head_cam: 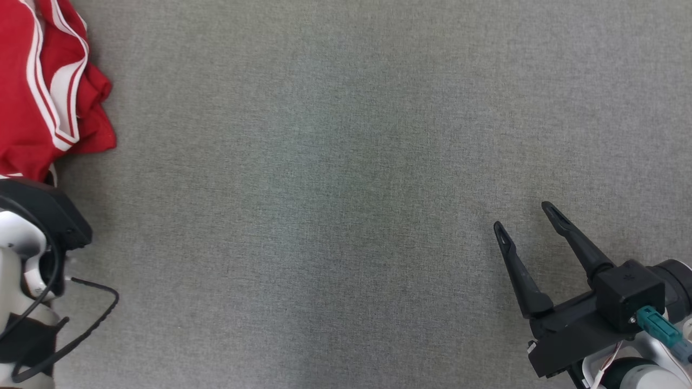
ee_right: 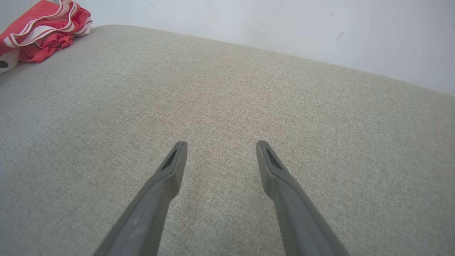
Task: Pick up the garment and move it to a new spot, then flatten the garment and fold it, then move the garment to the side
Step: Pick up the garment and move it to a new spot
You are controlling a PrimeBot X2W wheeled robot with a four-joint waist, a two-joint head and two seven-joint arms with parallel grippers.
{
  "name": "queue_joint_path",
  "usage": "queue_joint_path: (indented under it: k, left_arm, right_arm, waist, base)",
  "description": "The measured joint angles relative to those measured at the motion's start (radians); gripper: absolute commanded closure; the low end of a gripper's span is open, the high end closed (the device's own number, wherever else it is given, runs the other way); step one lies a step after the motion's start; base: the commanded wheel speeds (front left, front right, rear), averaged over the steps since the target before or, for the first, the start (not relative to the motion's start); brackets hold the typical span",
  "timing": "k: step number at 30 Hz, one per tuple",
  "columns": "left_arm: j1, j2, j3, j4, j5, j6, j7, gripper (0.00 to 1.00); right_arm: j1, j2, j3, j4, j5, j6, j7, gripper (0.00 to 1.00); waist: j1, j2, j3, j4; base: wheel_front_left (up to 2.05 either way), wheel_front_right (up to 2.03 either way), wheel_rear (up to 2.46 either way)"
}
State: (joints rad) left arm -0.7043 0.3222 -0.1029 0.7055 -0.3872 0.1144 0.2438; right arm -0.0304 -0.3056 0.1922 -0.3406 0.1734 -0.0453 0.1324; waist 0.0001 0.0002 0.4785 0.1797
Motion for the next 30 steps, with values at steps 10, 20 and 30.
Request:
queue_joint_path:
  k: [10, 20, 30]
  left_arm:
    - [-0.030, -0.031, -0.025, 0.024, 0.002, -0.019, -0.057, 1.00]
    - [-0.104, -0.080, -0.086, -0.053, 0.026, -0.054, -0.132, 1.00]
    - [-0.157, -0.188, -0.202, -0.119, 0.061, -0.133, -0.158, 1.00]
  right_arm:
    - [-0.022, 0.039, 0.022, 0.074, 0.023, 0.000, -0.010, 0.00]
    - [-0.063, 0.121, 0.061, 0.194, 0.074, 0.010, -0.057, 0.00]
    - [-0.069, 0.199, 0.101, 0.324, 0.110, 0.017, -0.117, 0.00]
  waist:
    - [-0.0001, -0.0001, -0.065, 0.023]
    - [-0.0002, -0.0002, -0.191, 0.044]
    - [-0.0003, -0.0002, -0.334, 0.034]
  base:
    - [0.00, 0.00, 0.00]
    - [0.00, 0.00, 0.00]
    - [0.00, 0.00, 0.00]
